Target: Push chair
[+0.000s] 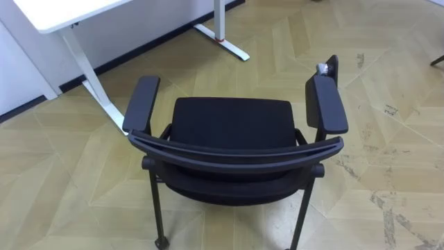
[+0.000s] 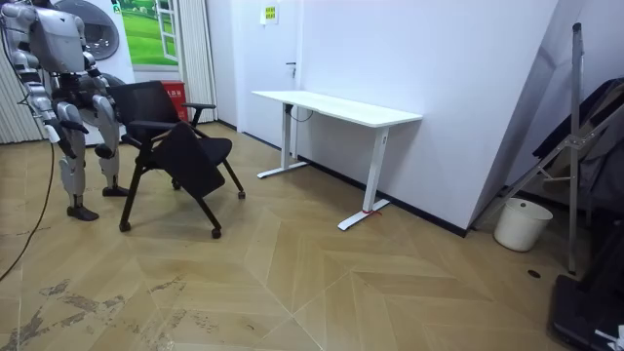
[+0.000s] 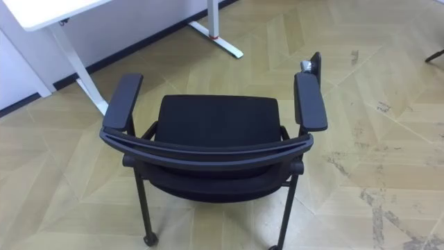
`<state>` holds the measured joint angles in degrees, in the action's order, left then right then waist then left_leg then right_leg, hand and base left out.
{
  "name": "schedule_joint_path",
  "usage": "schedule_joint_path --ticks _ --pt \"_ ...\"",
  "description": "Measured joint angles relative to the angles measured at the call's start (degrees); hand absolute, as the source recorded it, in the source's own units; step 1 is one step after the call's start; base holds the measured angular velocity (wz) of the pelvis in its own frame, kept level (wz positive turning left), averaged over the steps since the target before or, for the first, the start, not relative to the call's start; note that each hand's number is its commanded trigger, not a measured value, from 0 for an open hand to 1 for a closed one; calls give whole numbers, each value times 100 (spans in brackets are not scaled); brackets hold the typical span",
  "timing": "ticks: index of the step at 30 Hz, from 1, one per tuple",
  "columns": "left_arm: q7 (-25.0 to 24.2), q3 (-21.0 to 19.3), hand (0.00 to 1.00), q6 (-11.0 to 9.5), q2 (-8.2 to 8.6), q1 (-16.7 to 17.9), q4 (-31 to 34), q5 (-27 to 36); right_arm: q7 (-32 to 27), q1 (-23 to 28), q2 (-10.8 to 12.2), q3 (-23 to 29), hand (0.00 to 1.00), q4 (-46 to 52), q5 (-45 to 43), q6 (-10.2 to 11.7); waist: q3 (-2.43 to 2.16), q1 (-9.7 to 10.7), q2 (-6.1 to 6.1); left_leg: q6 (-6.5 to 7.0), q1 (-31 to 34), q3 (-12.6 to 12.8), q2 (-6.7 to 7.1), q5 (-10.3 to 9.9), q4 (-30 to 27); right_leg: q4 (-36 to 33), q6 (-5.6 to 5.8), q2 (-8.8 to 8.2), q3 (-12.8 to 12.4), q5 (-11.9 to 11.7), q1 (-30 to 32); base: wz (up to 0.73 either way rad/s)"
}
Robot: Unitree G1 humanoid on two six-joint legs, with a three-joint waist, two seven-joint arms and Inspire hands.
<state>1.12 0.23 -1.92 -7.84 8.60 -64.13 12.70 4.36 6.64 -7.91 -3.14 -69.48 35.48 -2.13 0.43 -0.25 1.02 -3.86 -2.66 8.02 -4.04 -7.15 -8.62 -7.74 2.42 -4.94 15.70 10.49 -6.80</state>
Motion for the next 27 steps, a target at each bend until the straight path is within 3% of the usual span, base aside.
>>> schedule_joint_path --ticks 14,27 --pt "-8 -181 0 118 21 105 6 16 -459 -7 66 456 0 -302 -254 -136 -16 152 37 0 -14 -4 3 0 0 2 0 -2 -6 3 -1 0" --pt "0 -351 0 168 48 124 -5 20 -419 20 69 507 0 -367 -264 -152 -23 145 1 0 -38 -3 3 0 1 4 -1 -2 -9 4 -23 0"
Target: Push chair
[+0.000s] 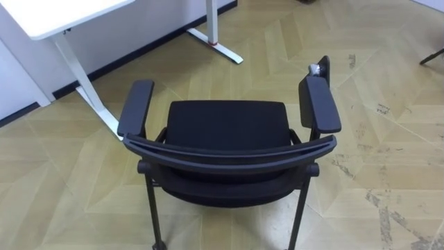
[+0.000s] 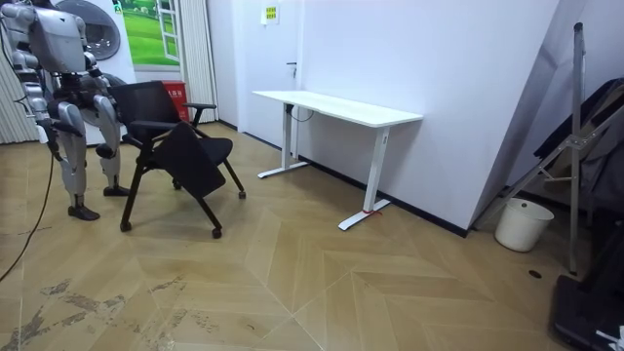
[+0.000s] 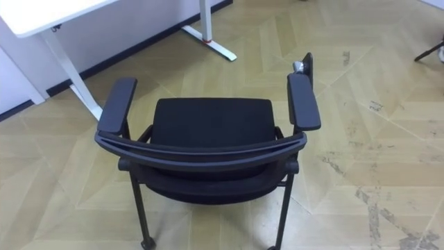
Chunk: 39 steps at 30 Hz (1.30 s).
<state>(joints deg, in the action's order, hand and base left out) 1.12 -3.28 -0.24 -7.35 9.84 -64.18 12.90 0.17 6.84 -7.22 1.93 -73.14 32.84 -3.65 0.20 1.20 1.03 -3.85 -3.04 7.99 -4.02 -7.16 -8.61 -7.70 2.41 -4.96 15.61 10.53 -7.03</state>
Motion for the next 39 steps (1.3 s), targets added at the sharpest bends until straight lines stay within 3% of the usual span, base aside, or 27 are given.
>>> schedule_joint_path --ticks 15,19,29,35,37,39 --pt "667 -381 0 72 13 135 -192 118 -2 -10 7 0 0 -61 55 -37 -7 -25 -14 2 -70 115 -6 -3 -1 -17 -5 -3 -89 -2 -35 -3" --pt "933 -406 0 82 9 256 -178 242 -7 -22 -3 38 0 -64 48 -138 21 -19 -2 13 -71 115 -7 -16 -10 -23 -5 -2 -110 -1 -35 0" --pt "1539 -1290 0 250 -88 284 90 335 -5 -52 -26 441 0 -61 36 -273 -7 -35 -58 51 -71 117 -13 -116 -84 -39 15 -8 -138 14 -36 0" --pt "1886 -1609 0 258 -160 71 234 436 -14 -59 -76 809 0 -66 -21 -270 3 -6 -222 45 -151 112 -13 -141 -76 -89 16 -6 -143 28 -119 0" --pt "2063 -1712 0 259 -292 -108 282 433 -14 -85 -212 849 0 -52 -50 -267 7 -12 -327 51 -149 99 -11 -155 -80 -105 18 -7 -136 36 -113 0" --pt "2225 -1812 0 220 -371 -180 459 404 -26 -115 -287 897 0 -53 -164 -241 6 -9 -357 51 -142 88 -11 -155 -80 -103 19 -6 -139 37 -104 0"
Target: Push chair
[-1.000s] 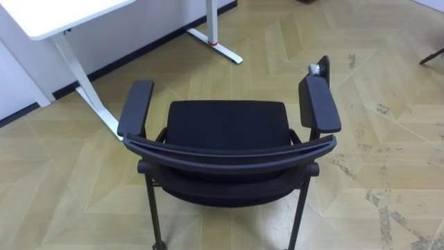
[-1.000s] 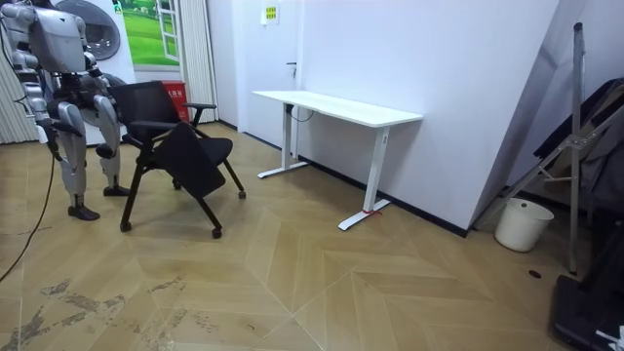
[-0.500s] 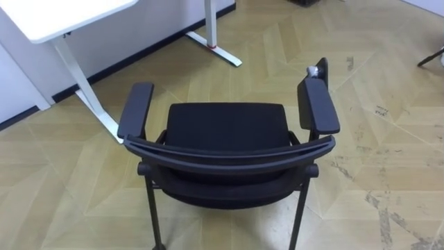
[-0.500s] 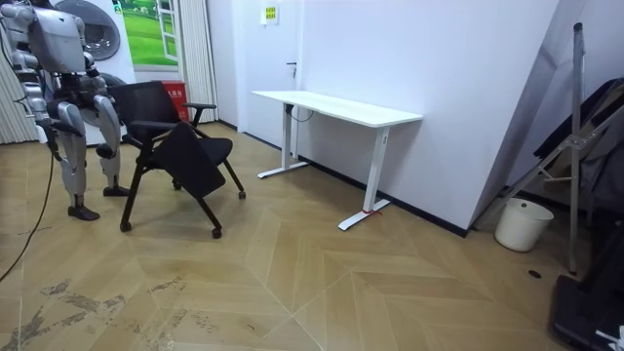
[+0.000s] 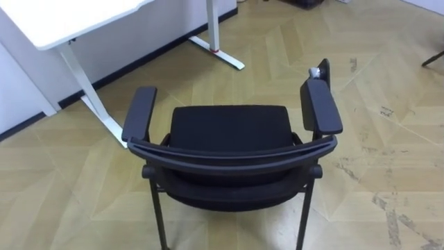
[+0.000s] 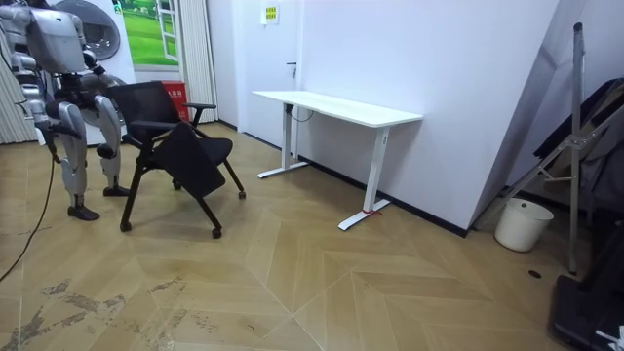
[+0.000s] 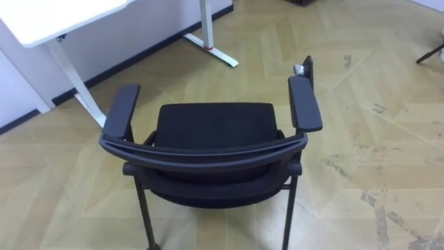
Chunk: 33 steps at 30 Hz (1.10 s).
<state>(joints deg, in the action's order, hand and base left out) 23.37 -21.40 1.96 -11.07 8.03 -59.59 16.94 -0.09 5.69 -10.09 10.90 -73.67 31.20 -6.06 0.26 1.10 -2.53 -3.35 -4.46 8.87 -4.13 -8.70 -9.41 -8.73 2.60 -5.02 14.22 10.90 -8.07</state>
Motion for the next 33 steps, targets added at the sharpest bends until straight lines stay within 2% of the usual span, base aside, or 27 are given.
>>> schedule_joint_path --ticks 1,3,7,10,14,17,20,22,24,26,27,29,33 --pt "108 -70 0 -8 -53 -86 101 -1 -11 -4 -34 8 0 0 -49 49 3 12 -60 -1 3 -12 3 0 0 9 1 1 0 0 1 0" --pt "305 -112 0 -25 -149 -217 305 -1 -43 -28 -56 97 0 1 -99 104 -20 -1 -114 -2 10 -14 3 -1 8 15 2 6 -1 4 13 0" --pt "673 -224 0 -115 -443 -506 755 -67 -51 -70 -87 289 0 39 -359 132 -46 11 -158 -5 -9 -10 4 -2 10 9 1 6 -50 3 10 -2" --pt "814 -324 0 -226 -561 -712 1030 -600 -43 -138 -93 330 0 38 -537 173 -57 6 -165 -5 -12 -6 10 -2 9 15 1 7 -119 3 14 -4" --pt "1094 -403 0 -228 -592 -989 1753 -1319 -37 -146 -103 414 0 49 -636 199 -59 3 -142 -5 30 0 12 -3 8 7 1 10 -154 5 73 -1" --pt "1150 -402 0 -217 -597 -1064 2214 -1624 -25 -143 -101 411 0 55 -625 237 -70 17 -158 -4 74 -18 20 -2 4 7 1 12 -167 4 111 0" --pt "1168 -325 0 -206 -634 -1073 3040 -2207 62 -105 -100 409 0 58 -607 235 -69 34 -158 -4 66 -19 23 -2 3 10 0 9 -165 3 93 0" --pt "1178 -300 0 -177 -652 -1076 3676 -2915 78 -101 -104 411 0 36 -625 238 -60 45 -170 -4 61 -24 24 -2 6 11 0 9 -171 3 82 0" --pt "1177 -299 0 -173 -653 -1114 4033 -3315 71 -103 -104 405 0 28 -641 236 -42 54 -197 -4 58 -22 25 -2 7 12 0 9 -183 3 82 0" --pt "1156 -297 0 -99 -654 -1218 4228 -3579 86 -109 -105 393 0 14 -650 233 -21 73 -233 -4 66 -28 25 -2 5 13 1 9 -186 4 83 0" --pt "1113 -268 0 8 -654 -1220 4481 -3678 125 -97 -105 390 0 13 -633 229 -12 124 -233 -4 72 -29 25 -2 4 15 1 8 -204 4 95 0" --pt "1082 -147 0 57 -655 -1219 4974 -3922 180 -83 -104 378 0 15 -616 226 3 131 -214 -4 79 -28 30 -2 4 22 1 6 -205 4 104 0" --pt "953 101 0 55 -655 -1232 5291 -4734 258 -133 -100 342 0 -24 -655 242 18 198 -183 -4 79 -29 36 -2 7 28 1 6 -238 3 100 0"
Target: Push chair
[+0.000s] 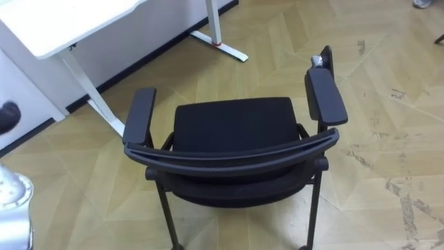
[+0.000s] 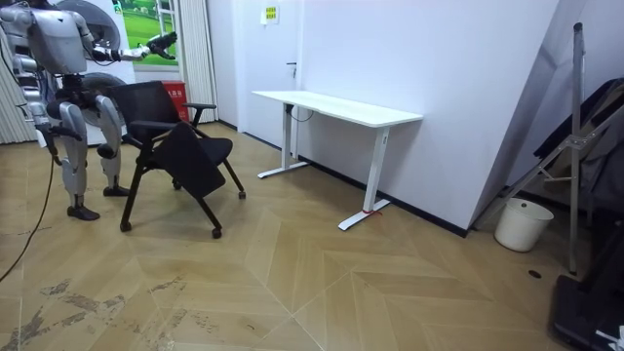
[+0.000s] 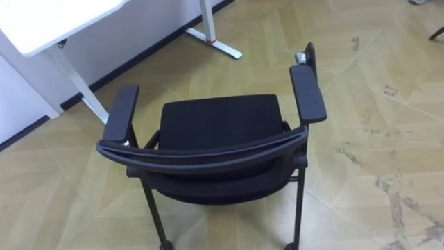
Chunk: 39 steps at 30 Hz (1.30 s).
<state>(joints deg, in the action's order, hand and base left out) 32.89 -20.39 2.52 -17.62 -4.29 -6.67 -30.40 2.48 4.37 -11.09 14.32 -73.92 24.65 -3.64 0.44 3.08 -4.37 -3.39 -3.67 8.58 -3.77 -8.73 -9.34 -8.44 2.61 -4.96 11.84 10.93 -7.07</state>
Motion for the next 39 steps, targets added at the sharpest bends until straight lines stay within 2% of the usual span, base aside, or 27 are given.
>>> schedule_joint_path --ticks 2,7,10,14,19,21,25,29,31,37,39 --pt "-213 273 0 7 0 -98 14 -491 19 -56 4 -115 0 -126 4 16 0 8 12 0 13 -6 1 0 -2 2 0 0 7 0 5 2" --pt "-611 714 0 20 -3 -132 538 -864 1 -122 9 -185 0 -223 -5 76 -14 142 1 2 80 -85 31 2 -4 58 1 -3 3 0 3 8" --pt "-884 914 0 129 -5 -133 1034 -1244 14 -105 8 -207 0 -222 -123 75 -18 197 -7 2 89 -83 31 1 -3 64 1 -2 -23 -1 -32 0" --pt "-1362 1345 0 204 -67 -133 1244 -1763 51 -88 4 -371 0 -238 -129 66 -20 215 -11 2 63 -81 30 1 -5 60 1 0 -48 -1 -7 -3" --pt "-2455 2103 0 349 -508 -130 1245 -1915 218 -226 -32 -449 0 -233 -139 69 -14 342 -13 2 92 -71 32 1 2 57 1 -2 -58 -1 30 -2" --pt "-2848 2285 0 354 -641 -130 1245 -1916 235 -275 -34 -440 0 -231 -224 114 -9 397 -26 2 101 -68 32 1 2 58 1 -2 -59 -1 41 0" --pt "-3732 2360 0 467 -772 -131 1246 -1914 242 -348 -65 -427 0 -221 -305 132 -16 498 -127 2 160 -65 32 1 -2 51 1 -2 -65 -1 66 2" --pt "-4214 2360 0 569 -923 -140 1272 -1902 241 -364 -100 -426 0 -245 -369 136 -10 543 -213 2 158 -66 33 1 -6 46 1 -2 -63 -1 101 0" --pt "-4499 2359 0 651 -1052 -153 1294 -1864 242 -495 -111 -425 0 -399 -368 154 5 604 -252 2 157 -78 33 1 -6 47 1 -2 -63 -1 98 0" --pt "-5172 2361 0 772 -1090 -189 1732 -1840 269 -552 -135 -426 0 -496 -337 159 22 615 -248 2 168 -75 33 1 -5 47 1 -4 -67 -1 112 0" --pt "-5355 2364 0 848 -1090 -215 1796 -1663 267 -544 -166 -429 0 -497 -298 152 23 612 -248 2 166 -71 32 1 -5 47 1 -6 -67 -1 114 0"
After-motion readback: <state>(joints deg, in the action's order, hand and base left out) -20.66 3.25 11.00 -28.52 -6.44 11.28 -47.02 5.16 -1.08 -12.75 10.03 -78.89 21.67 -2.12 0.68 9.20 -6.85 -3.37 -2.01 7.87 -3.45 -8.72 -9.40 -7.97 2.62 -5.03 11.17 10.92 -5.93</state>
